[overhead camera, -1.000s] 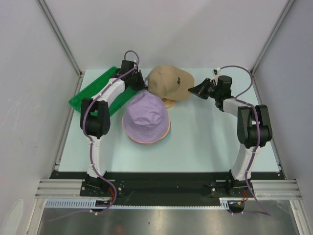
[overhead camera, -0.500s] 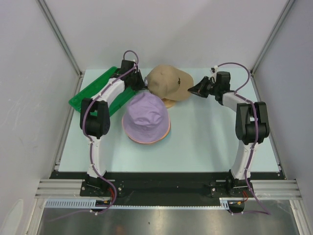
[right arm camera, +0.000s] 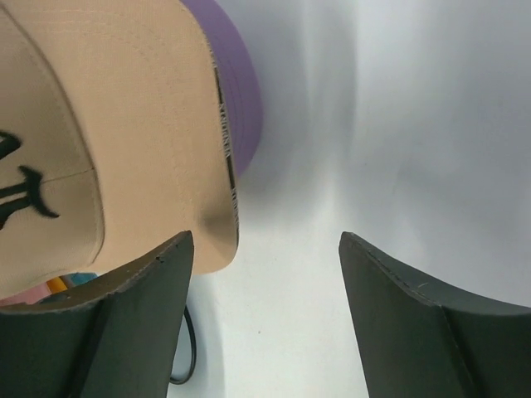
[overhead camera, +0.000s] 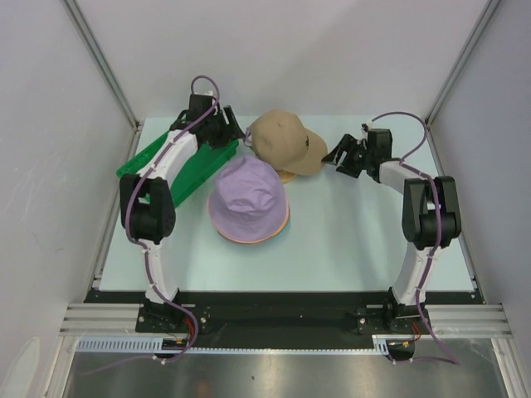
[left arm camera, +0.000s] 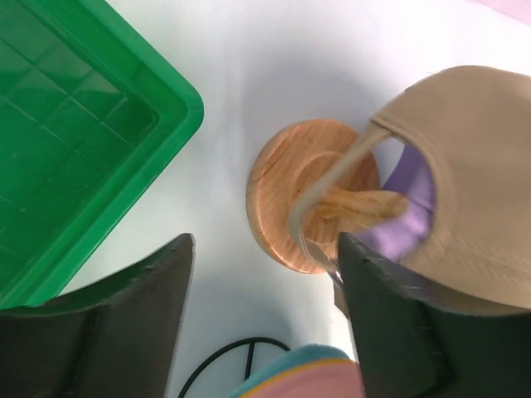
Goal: Stack the hats
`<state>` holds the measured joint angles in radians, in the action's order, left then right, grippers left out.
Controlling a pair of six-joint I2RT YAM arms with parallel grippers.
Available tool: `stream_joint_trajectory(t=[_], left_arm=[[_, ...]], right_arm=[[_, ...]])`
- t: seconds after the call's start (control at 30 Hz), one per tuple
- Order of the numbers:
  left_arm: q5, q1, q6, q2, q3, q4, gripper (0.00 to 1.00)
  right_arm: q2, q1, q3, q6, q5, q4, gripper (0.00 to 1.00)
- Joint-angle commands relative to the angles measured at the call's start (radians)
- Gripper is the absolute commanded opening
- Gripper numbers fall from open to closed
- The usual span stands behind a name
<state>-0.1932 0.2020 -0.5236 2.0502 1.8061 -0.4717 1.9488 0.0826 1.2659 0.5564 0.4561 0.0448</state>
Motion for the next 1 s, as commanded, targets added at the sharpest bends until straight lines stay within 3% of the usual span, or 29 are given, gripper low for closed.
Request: stream_joint_trajectory(t=[0.0, 0.23, 0.47, 0.7, 0.97], left_arm=[[-0.014, -0.012, -0.006, -0.157, -0.085, 0.085, 0.80], [-0.095, -0.029, 0.011, -0.295, -0.201, 0.201, 0.94], [0.064, -0.081, 0.080, -0.582, -0.465, 0.266, 1.00], [0.245, -0.237, 0.094, -0.944, -0.775, 0.196, 1.00], [0.363, -0.253, 0.177, -1.232, -0.970, 0.009, 1.00]], right_arm=[[-0.109, -0.007, -0.026, -0.047, -0.045, 0.000, 0.76], [-0.247, -0.015, -0.120, -0.088, -0.117, 0.026, 0.78], [-0.468, 0.003, -0.250, -0.197, -0.304, 0.032, 0.78], [-0.717, 0.068, -0.413, -0.234, -0.551, 0.029, 0.78], [-0.953, 0.189, -0.537, -0.213, -0.773, -0.022, 0.78]])
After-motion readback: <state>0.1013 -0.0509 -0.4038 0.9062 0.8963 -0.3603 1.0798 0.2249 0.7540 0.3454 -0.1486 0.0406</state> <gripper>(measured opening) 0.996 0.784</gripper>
